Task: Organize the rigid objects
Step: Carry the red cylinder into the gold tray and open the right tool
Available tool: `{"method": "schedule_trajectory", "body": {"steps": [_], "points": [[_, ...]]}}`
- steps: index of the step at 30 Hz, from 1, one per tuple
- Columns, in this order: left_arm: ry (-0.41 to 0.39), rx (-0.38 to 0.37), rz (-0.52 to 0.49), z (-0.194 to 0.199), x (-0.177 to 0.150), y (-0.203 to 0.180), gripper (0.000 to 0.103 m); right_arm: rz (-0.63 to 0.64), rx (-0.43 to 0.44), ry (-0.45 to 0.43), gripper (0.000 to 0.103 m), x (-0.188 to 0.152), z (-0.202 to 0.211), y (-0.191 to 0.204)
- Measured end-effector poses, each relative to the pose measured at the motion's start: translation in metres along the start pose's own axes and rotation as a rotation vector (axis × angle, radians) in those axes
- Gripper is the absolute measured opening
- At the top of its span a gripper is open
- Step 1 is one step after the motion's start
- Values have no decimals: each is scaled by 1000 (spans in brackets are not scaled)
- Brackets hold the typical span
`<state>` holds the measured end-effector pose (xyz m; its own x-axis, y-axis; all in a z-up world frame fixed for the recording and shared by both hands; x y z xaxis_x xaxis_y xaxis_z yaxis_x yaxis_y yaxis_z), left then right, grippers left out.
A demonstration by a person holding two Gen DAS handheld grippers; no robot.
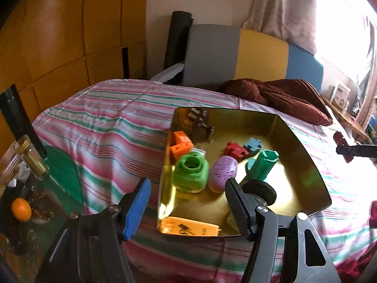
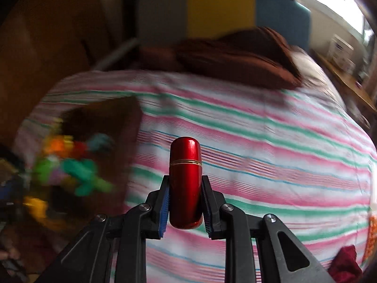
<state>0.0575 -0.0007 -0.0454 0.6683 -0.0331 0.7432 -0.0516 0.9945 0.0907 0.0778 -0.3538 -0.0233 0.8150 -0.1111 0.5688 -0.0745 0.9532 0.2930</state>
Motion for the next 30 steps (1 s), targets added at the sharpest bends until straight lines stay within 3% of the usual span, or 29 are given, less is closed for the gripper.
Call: {"method": "schedule_trajectory", "body": {"steps": [6, 9, 11, 19, 22, 26, 30], "points": [[14, 13, 38, -2, -2, 16, 66, 37, 125, 99, 23, 1, -40, 71], [15, 15, 46, -2, -3, 20, 66, 7, 68, 169, 23, -3, -70, 78], [19, 16, 49, -4, -4, 21, 66, -32, 88, 202, 23, -5, -85, 81], [24, 22, 47, -8, -6, 23, 66, -10, 26, 322, 25, -20, -141, 96], [26, 35, 47, -10, -6, 24, 74, -3, 40, 319, 31, -26, -146, 100], [33, 46, 51, -12, -7, 25, 76, 12, 75, 305, 43, -30, -141, 107], [29, 51, 41, -11, -7, 22, 80, 34, 62, 281, 44, -32, -135, 109]]}}
Point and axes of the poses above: each gripper's, at about its wrist camera, not at the fingertips, and z roughly against the way its jaws point, y to its left, x to its top, the point moved 4 cm from there along -z, roughly the way its jaws point, and after that the axes turned 14 degrees about x, right-handed, at the moved point
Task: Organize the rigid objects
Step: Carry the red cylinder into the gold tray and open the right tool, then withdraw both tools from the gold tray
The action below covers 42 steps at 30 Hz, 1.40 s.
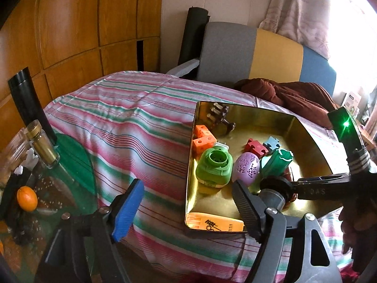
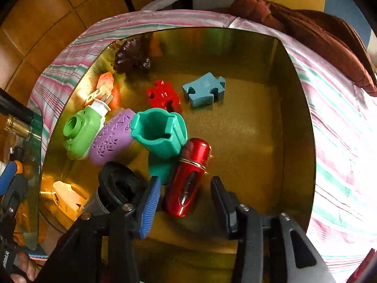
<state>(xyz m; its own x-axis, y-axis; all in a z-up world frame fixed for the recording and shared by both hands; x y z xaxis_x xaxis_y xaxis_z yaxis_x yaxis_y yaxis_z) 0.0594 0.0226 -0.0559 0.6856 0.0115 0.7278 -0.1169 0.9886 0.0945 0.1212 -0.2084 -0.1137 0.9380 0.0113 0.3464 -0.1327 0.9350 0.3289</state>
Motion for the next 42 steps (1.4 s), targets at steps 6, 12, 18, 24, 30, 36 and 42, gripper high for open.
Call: {"method": "schedule_trajectory", "body": {"steps": [6, 12, 18, 24, 30, 36, 42], "points": [[-35, 15, -3, 9, 3, -2, 92, 51, -46, -61, 44, -15, 17, 13], [-71, 21, -16, 22, 6, -10, 102, 89, -57, -167, 44, -34, 44, 18], [-105, 23, -32, 36, 8, -18, 103, 70, -73, -356, 44, -41, 82, 22], [-99, 17, -28, 45, 5, -24, 103, 60, -99, -495, 44, -55, 106, 26], [-100, 80, -17, 54, 0, -25, 103, 53, -95, -496, 44, -65, 97, 30], [-113, 107, -10, 61, -2, -22, 103, 57, -90, -489, 44, -68, 93, 34], [-107, 103, -6, 61, -3, -21, 103, 59, -94, -493, 44, -68, 95, 35]]}}
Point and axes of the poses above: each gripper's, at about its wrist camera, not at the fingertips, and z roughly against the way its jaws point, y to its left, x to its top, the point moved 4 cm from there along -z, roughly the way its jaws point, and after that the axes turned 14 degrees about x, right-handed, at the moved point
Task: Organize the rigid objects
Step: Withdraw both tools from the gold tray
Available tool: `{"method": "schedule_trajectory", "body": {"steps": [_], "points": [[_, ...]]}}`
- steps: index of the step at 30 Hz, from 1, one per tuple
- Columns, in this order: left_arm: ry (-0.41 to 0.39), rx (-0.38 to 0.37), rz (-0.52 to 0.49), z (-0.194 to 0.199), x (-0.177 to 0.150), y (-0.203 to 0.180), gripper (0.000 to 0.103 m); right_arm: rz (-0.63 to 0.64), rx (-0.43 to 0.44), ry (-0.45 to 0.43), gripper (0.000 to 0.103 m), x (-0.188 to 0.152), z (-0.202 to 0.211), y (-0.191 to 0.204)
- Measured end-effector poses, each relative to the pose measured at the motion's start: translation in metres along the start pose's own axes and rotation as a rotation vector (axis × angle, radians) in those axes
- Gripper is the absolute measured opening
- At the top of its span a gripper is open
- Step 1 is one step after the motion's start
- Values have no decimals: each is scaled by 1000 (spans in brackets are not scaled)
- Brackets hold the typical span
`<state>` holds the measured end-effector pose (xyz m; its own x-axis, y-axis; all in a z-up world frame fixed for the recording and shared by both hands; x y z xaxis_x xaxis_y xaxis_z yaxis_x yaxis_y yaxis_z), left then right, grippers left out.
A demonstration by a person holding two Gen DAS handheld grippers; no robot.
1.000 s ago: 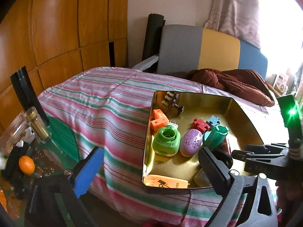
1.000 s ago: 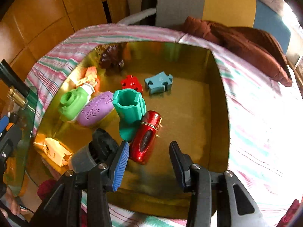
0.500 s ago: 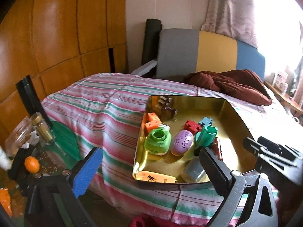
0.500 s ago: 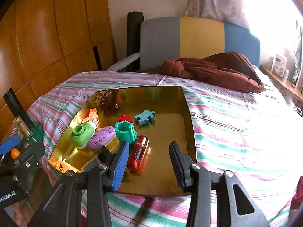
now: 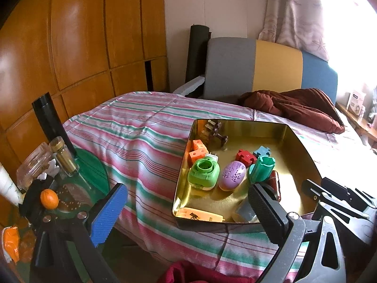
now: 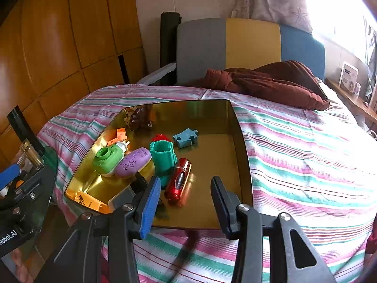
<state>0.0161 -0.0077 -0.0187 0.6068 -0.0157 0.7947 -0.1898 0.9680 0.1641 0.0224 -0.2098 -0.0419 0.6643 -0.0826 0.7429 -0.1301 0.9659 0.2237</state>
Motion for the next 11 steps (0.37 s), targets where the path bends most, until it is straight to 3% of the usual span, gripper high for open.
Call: {"method": "schedule_trajectory", "body": {"steps": [11], "points": [[-1, 6, 17, -1, -3, 3, 103, 16, 9, 17, 44, -1, -4, 5]]}}
Point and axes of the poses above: each gripper's, at about its wrist camera, not at the fingertips, and z roughly against the way its jaws point, y to its left, x to its top, the point moved 4 cm from there along -z, roughly the way its jaws point, and after that the axes turned 14 degrees about x, right-handed, at the moved point
